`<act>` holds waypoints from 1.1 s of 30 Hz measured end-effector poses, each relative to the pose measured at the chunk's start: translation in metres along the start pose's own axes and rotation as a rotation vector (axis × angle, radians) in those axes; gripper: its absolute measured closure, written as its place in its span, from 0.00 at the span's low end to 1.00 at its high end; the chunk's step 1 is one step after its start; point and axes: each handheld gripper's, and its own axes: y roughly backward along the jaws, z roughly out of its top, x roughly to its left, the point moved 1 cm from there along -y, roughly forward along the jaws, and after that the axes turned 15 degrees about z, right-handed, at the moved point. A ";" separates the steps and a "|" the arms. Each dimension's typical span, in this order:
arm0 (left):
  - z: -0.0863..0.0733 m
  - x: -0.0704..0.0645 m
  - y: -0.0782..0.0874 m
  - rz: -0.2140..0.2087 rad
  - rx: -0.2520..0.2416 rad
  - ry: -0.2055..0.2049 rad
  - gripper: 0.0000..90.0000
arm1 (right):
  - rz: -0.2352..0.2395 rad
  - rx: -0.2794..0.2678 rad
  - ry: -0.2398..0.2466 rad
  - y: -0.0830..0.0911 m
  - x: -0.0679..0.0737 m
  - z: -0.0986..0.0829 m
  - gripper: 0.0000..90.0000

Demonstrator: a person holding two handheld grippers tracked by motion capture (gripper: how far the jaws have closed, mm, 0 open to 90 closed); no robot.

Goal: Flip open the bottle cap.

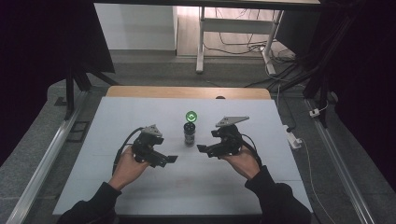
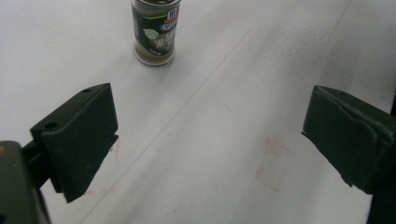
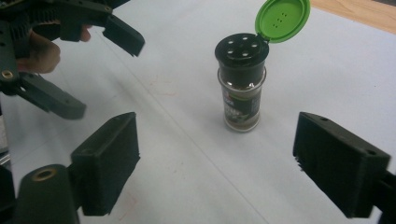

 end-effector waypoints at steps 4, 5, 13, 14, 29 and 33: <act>-0.009 0.001 0.014 0.008 -0.017 0.010 0.02 | -0.003 0.013 0.017 0.006 0.005 -0.006 0.08; -0.011 0.001 0.018 0.010 -0.019 0.011 0.02 | -0.003 0.014 0.016 0.007 0.006 -0.008 0.07; -0.036 0.006 0.046 0.019 -0.050 0.072 0.01 | -0.016 0.007 0.015 0.025 0.014 -0.027 0.02; -0.040 0.007 0.050 0.025 -0.052 0.075 0.01 | -0.020 0.008 0.016 0.028 0.015 -0.030 0.02; -0.102 0.016 0.102 0.058 -0.133 0.182 0.01 | -0.102 -0.046 -0.052 0.081 0.018 -0.078 0.00; -0.119 0.018 0.114 0.088 -0.137 0.214 0.00 | -0.157 -0.071 -0.062 0.096 0.021 -0.092 0.00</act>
